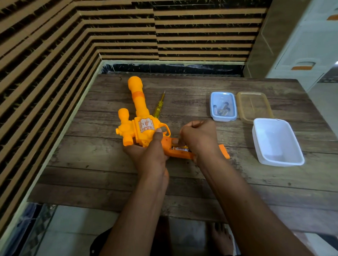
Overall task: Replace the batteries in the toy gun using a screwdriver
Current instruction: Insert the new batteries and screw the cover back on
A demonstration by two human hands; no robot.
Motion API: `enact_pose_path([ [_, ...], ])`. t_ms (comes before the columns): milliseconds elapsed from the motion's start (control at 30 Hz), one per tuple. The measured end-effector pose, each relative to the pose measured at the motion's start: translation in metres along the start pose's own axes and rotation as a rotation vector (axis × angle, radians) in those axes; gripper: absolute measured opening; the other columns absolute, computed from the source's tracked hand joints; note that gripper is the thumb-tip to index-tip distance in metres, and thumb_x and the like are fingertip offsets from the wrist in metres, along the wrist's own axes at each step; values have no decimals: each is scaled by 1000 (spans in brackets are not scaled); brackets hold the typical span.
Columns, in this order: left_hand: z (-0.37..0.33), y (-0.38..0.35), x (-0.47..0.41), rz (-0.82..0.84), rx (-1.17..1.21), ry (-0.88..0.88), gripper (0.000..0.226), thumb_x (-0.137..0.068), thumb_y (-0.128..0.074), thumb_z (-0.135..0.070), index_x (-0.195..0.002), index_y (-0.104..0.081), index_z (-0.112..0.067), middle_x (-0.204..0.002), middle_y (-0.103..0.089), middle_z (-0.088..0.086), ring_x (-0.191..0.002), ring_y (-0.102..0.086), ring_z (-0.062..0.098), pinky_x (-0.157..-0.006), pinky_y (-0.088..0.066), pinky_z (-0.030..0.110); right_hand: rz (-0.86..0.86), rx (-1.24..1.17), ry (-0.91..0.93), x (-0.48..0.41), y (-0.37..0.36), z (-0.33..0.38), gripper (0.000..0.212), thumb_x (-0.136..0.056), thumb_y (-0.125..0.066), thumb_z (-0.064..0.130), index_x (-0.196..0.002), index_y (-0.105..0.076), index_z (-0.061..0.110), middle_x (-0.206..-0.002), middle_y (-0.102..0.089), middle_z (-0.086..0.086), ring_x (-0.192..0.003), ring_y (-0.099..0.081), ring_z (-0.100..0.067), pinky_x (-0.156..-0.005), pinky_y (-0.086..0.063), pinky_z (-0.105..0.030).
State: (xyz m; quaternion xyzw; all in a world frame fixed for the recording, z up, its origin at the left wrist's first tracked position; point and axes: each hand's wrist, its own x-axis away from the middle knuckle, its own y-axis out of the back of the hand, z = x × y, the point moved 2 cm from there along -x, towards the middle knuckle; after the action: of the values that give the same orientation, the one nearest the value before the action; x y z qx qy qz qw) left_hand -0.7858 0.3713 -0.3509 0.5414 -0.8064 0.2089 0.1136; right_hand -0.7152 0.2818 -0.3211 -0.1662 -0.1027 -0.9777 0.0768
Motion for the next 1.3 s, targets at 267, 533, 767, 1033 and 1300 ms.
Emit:
enact_pose_path([
  [267,-4,-1,3,-4,-34,-12,63,-84,-85,-14,-137,-51,-21,-128,-70,1,-106,-73,25,-63,-64,42,154,-20,-71,0,15,0,30,-83,-63,-11,-67,-73,12,-66,-73,-8,-61,-67,-4,-64,-53,-22],
  [533,-4,2,-2,-20,-30,7,62,-83,-85,-12,-137,-55,-21,-125,-72,2,-105,-74,25,-60,-63,39,95,69,-44,2,11,-3,34,-75,-70,-10,-59,-74,19,-60,-73,4,-75,-70,-8,-78,-64,-34],
  [767,-7,5,-7,-7,37,30,60,-82,-86,-10,-135,-60,-24,-121,-74,-2,-103,-75,21,-64,-62,40,144,291,352,15,37,16,15,-84,-79,9,-77,-79,23,-76,-77,4,-77,-74,-9,-76,-60,-33],
  [1033,-5,1,-8,-13,44,52,59,-82,-87,-13,-134,-61,-24,-123,-73,-2,-104,-75,20,-70,-64,42,180,908,315,7,99,9,46,-79,-63,-5,-104,-74,32,-117,-67,-4,-109,-66,-20,-78,-51,-26],
  [1300,-4,1,-7,-11,56,57,58,-83,-86,-13,-134,-61,-25,-124,-73,-1,-105,-75,21,-74,-64,45,275,1140,341,6,86,-1,56,-82,-81,6,-132,-68,26,-130,-56,-7,-126,-56,-30,-99,-49,-35],
])
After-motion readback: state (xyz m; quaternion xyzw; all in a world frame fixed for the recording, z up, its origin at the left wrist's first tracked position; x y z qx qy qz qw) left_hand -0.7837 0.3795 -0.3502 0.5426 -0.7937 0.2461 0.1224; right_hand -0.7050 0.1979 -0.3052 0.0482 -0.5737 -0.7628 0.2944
